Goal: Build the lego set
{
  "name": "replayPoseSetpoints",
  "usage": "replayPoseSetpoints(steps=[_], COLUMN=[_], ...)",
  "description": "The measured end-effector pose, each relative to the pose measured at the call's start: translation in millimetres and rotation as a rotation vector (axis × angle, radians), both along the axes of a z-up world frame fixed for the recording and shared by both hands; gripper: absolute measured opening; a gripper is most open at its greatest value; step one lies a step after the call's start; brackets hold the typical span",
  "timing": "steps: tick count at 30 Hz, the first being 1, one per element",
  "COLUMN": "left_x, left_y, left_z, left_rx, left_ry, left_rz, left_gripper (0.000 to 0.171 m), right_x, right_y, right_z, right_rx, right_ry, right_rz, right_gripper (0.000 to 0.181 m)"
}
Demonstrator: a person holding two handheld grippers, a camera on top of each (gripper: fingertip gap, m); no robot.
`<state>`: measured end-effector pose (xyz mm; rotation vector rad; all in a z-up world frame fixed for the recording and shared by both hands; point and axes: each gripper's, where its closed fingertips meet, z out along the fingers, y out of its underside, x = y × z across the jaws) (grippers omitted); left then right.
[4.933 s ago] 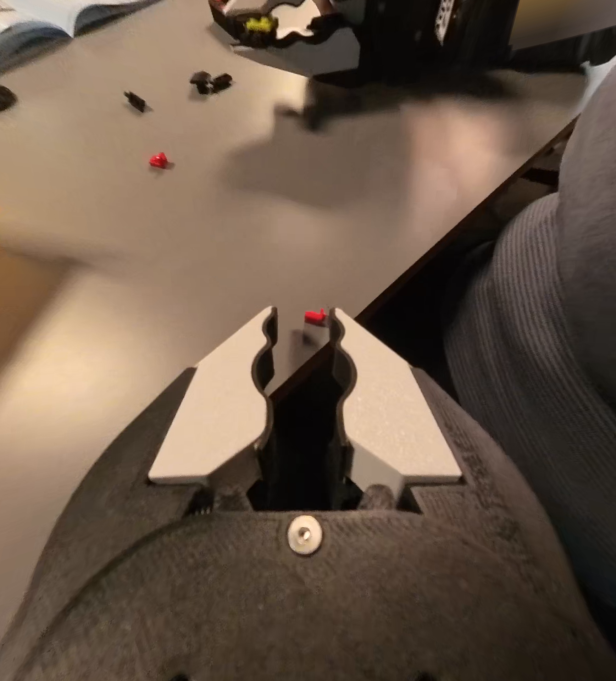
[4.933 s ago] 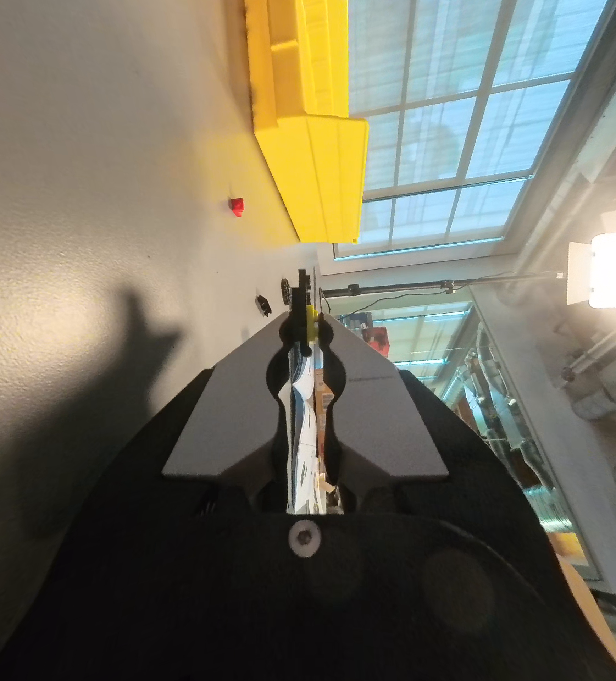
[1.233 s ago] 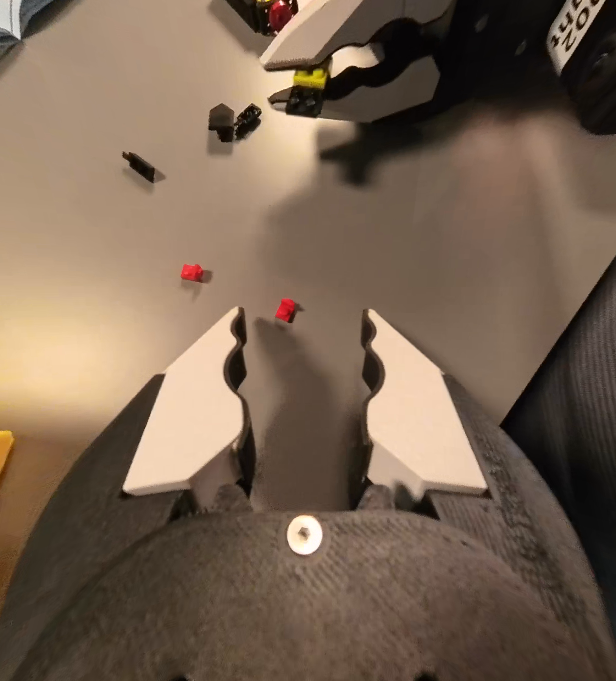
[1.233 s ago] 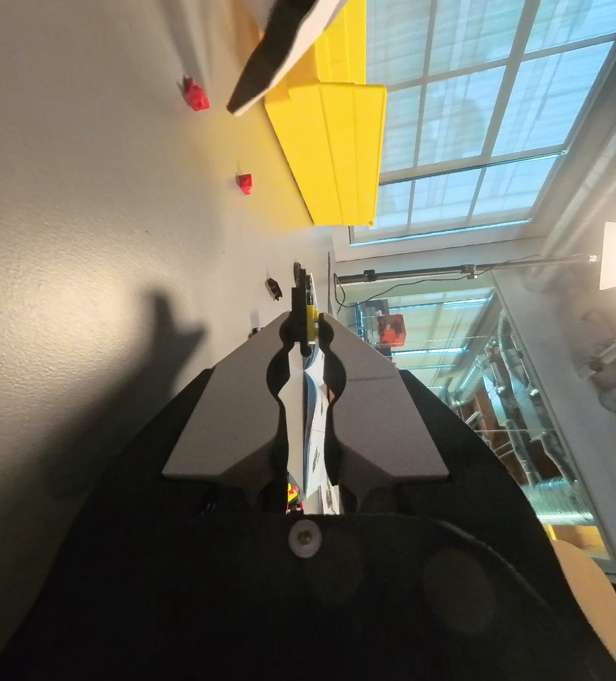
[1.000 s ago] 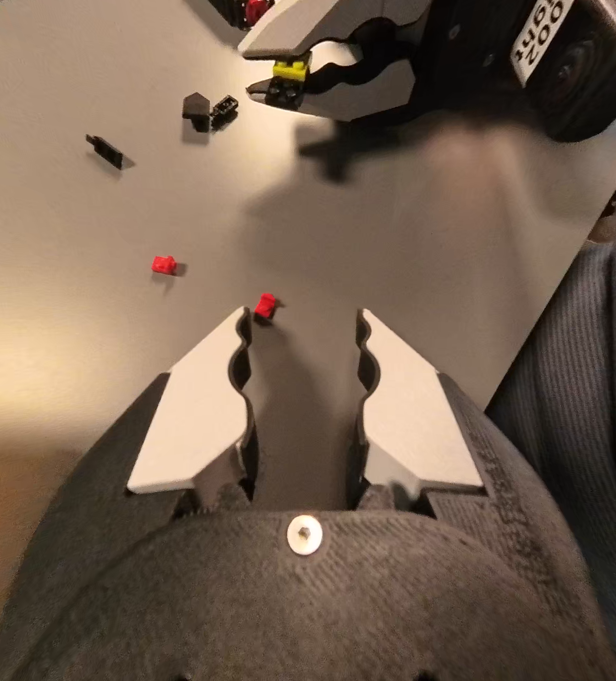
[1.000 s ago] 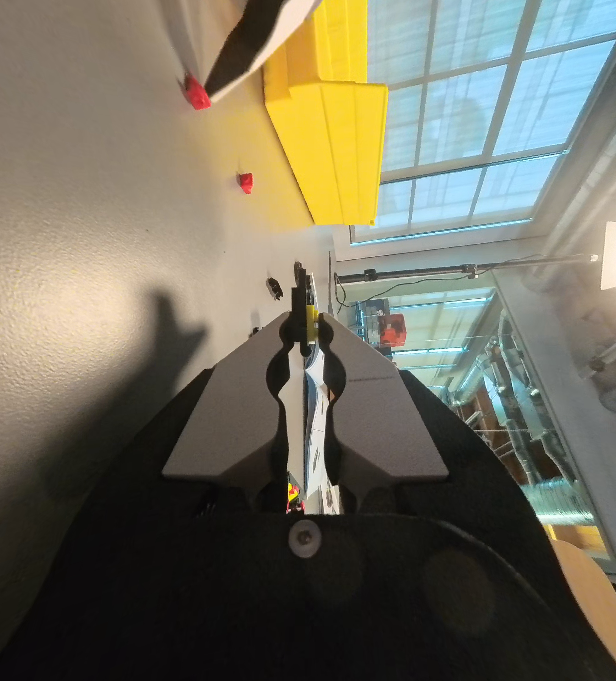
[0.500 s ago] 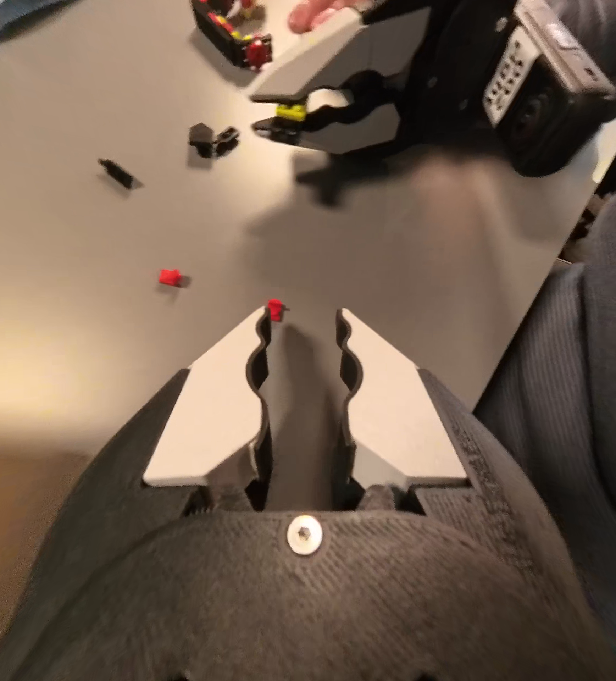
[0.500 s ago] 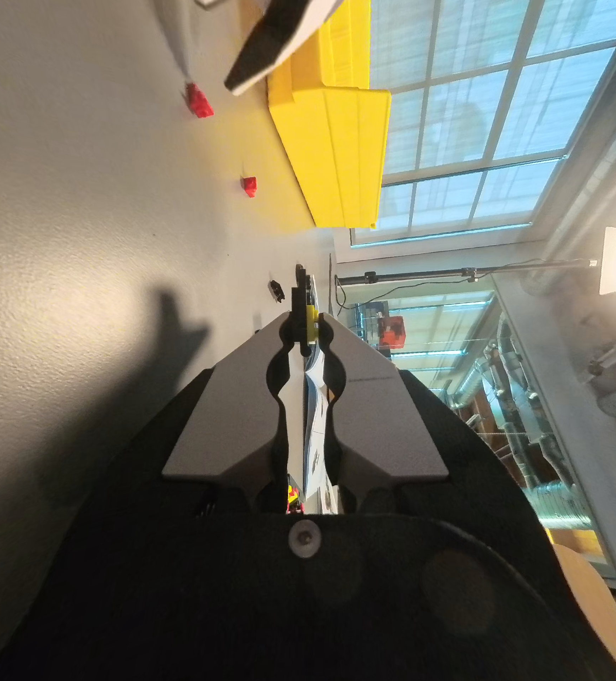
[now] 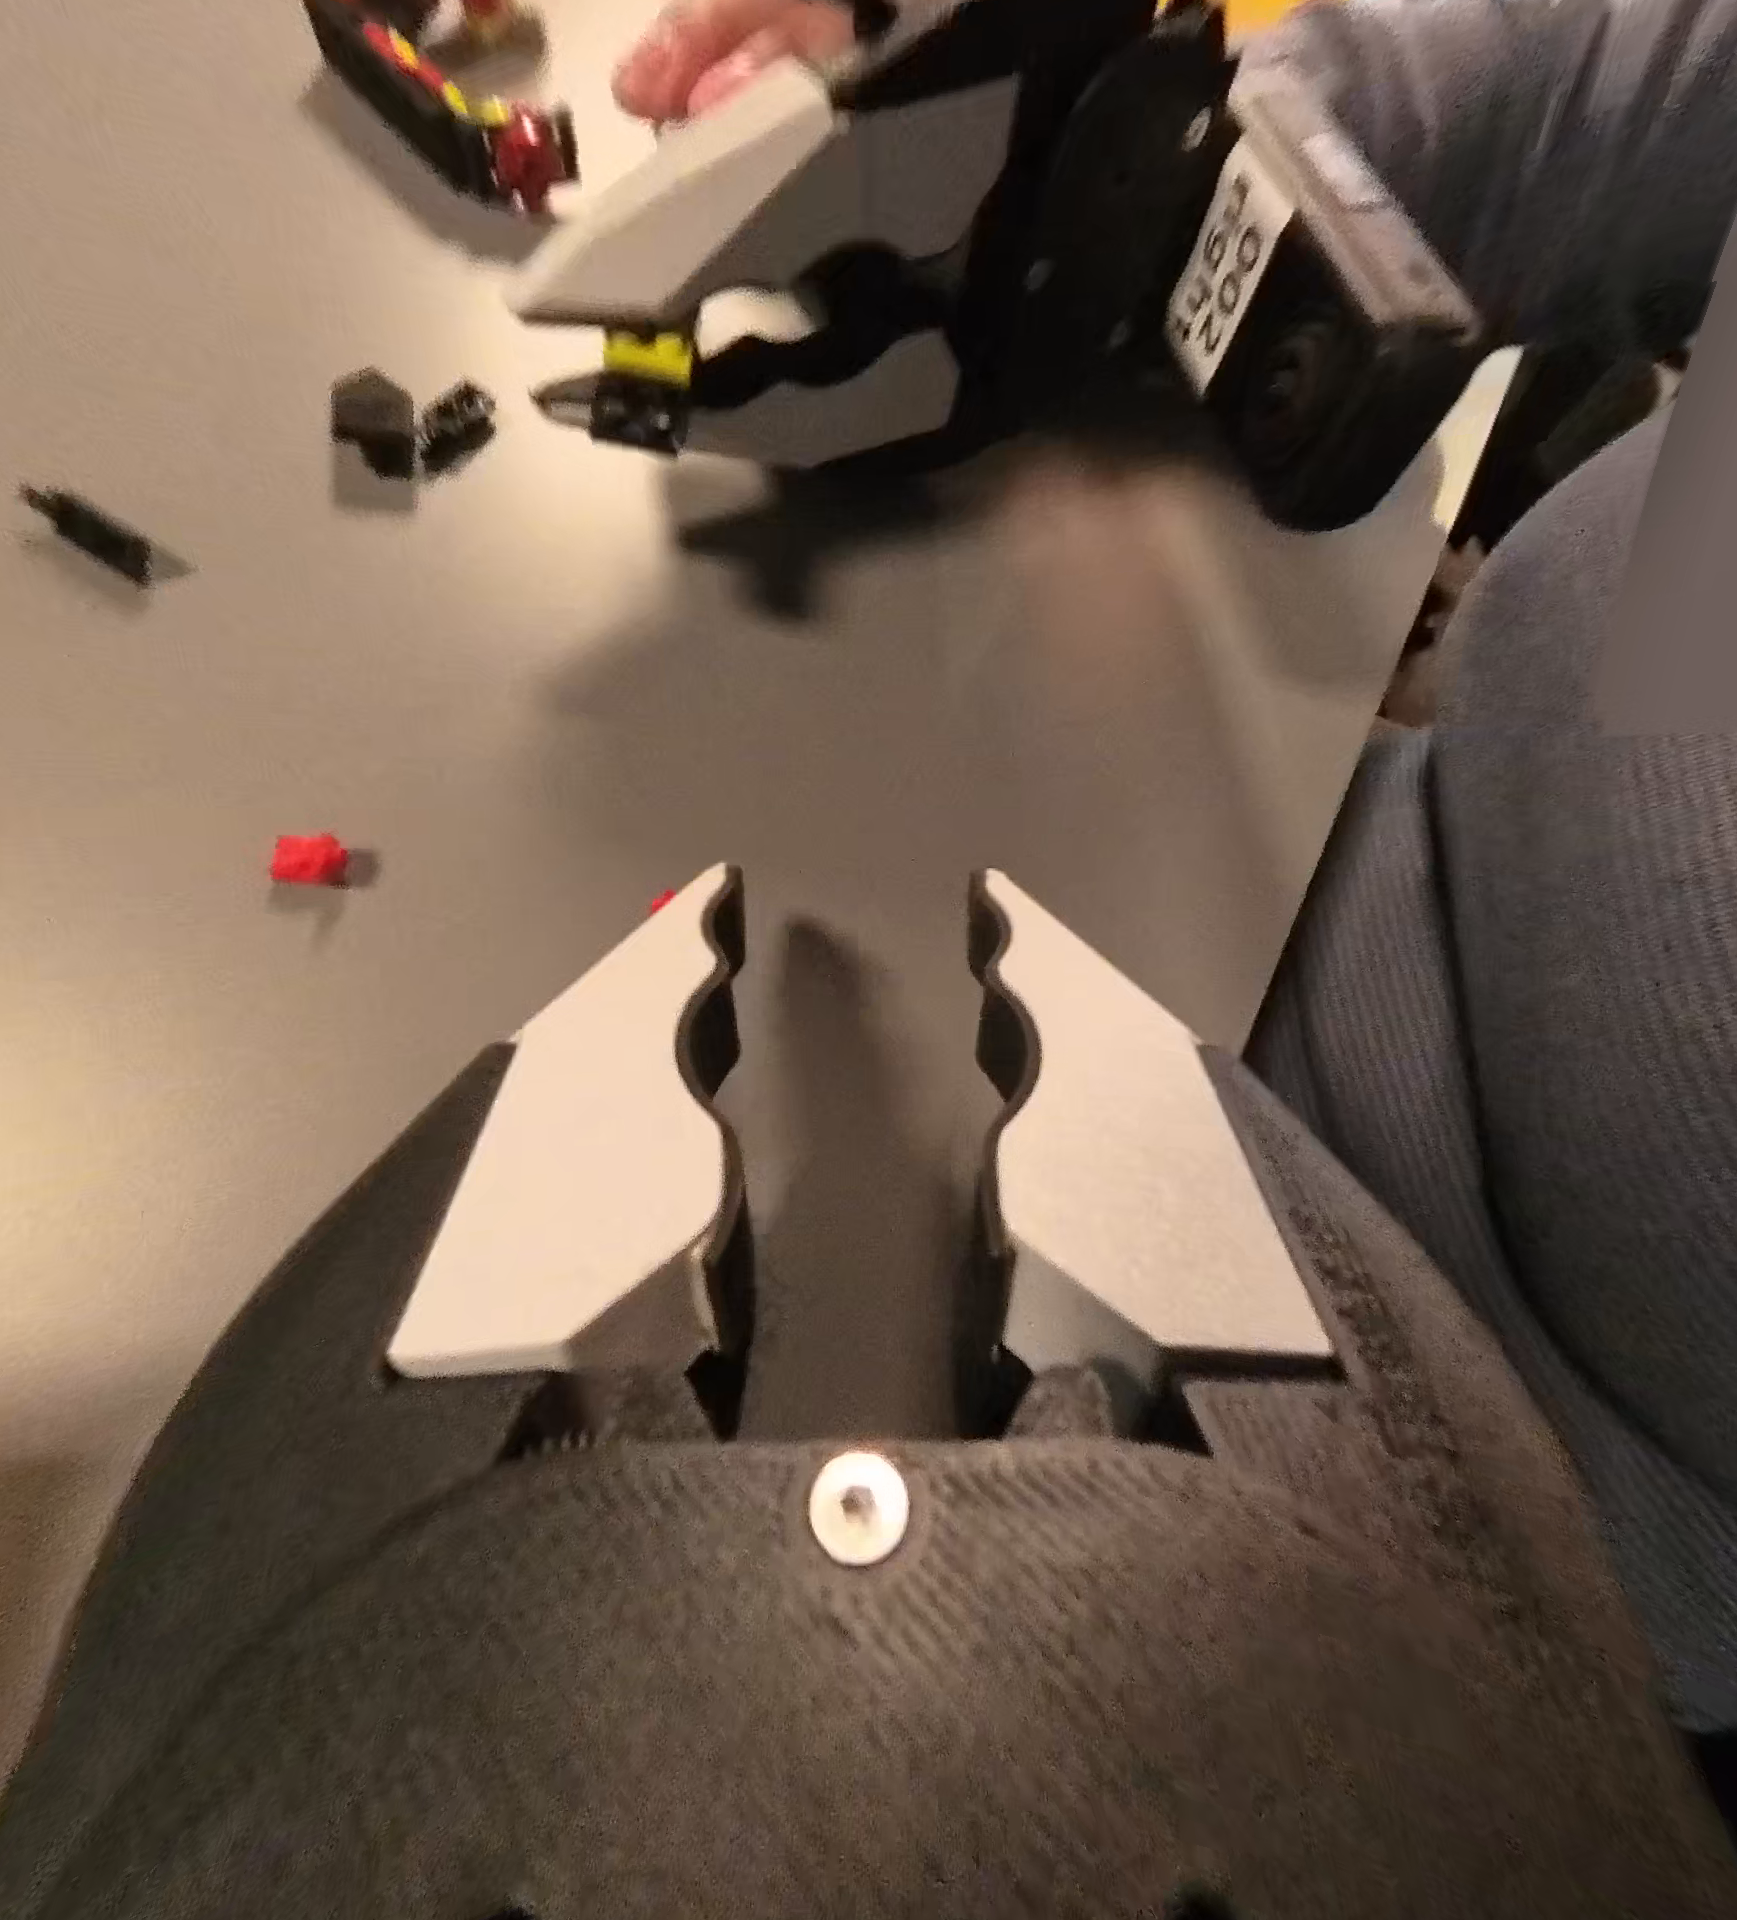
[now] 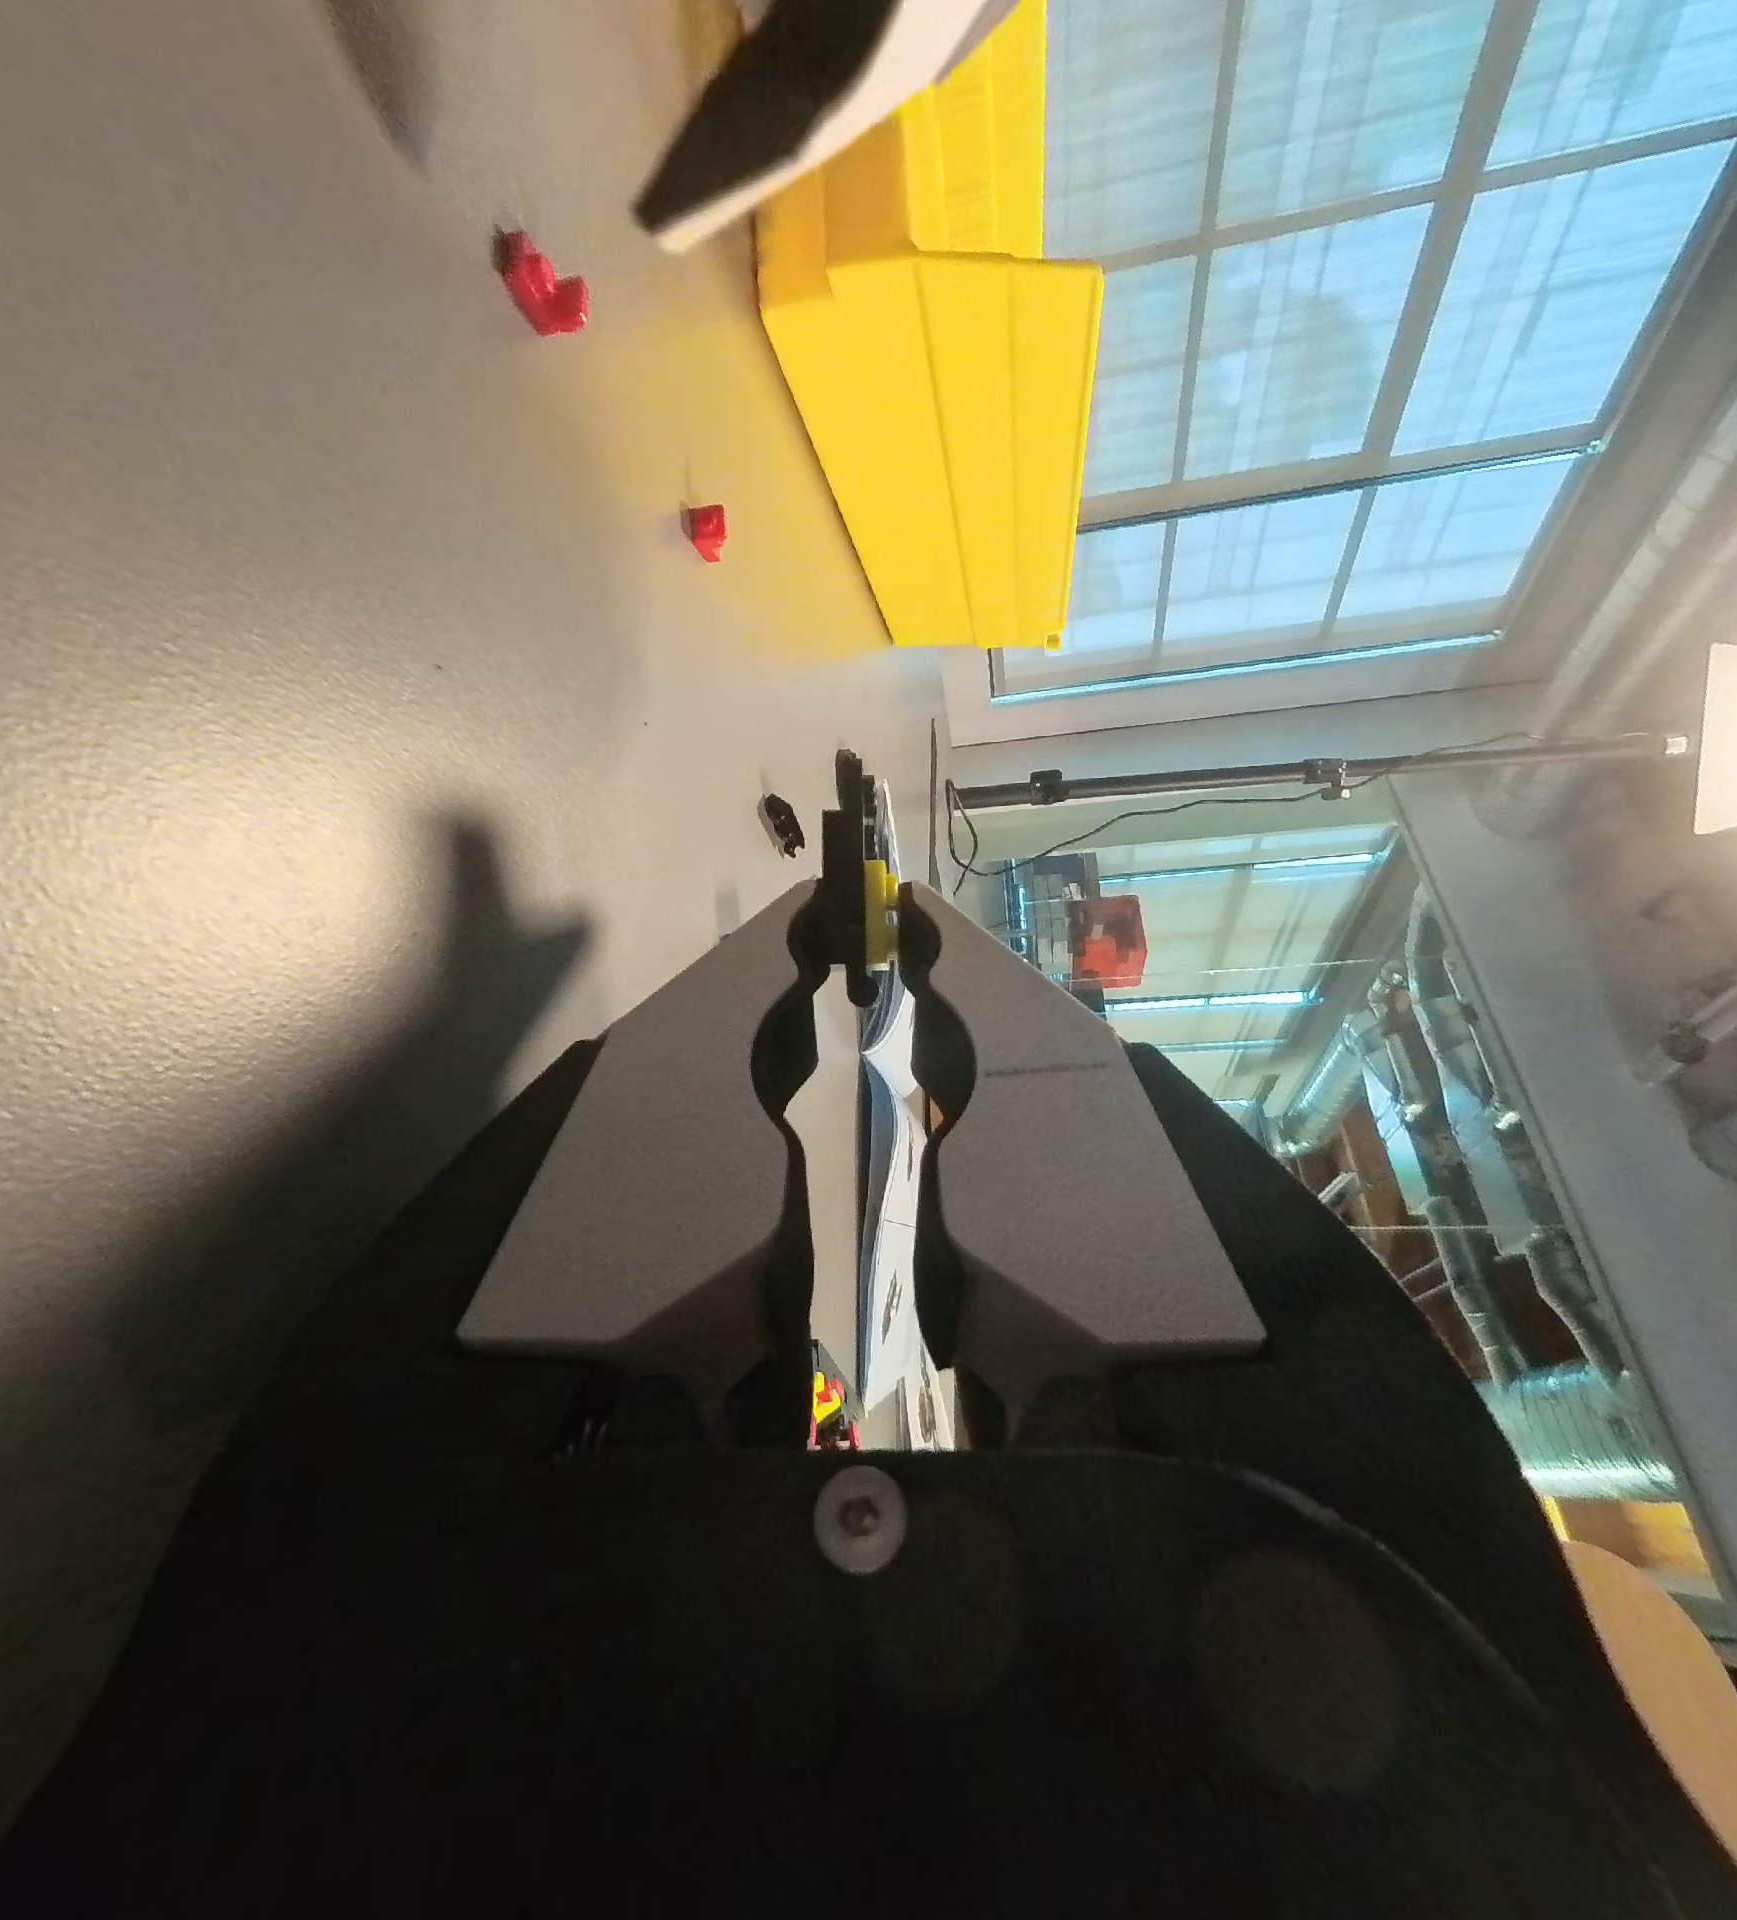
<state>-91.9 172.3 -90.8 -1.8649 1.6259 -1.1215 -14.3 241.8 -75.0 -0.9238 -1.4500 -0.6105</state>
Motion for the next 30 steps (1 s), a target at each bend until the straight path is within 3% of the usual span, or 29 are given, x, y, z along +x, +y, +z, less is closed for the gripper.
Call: replayPoseSetpoints(steps=[5,10,22,30], left_x=[-3,0,1,41], left_y=[33,35,34,30], left_z=[2,-16,-24,34], left_rx=[0.084,0.132,0.112,0.115], left_ry=[0.006,0.07,0.116,-0.046], left_rz=[0.115,0.082,0.067,0.139], left_gripper=[0.028,0.019,0.008,0.003], right_x=[-1,-2,-16,-24], right_y=[0,-1,-12,-19], right_z=[0,0,1,4], right_rx=[0.001,0.002,0.107,0.169], right_ry=[-0.001,-0.002,-0.101,-0.129], right_rz=[0.003,0.009,0.056,0.089], right_gripper=[0.01,0.01,0.01,0.01])
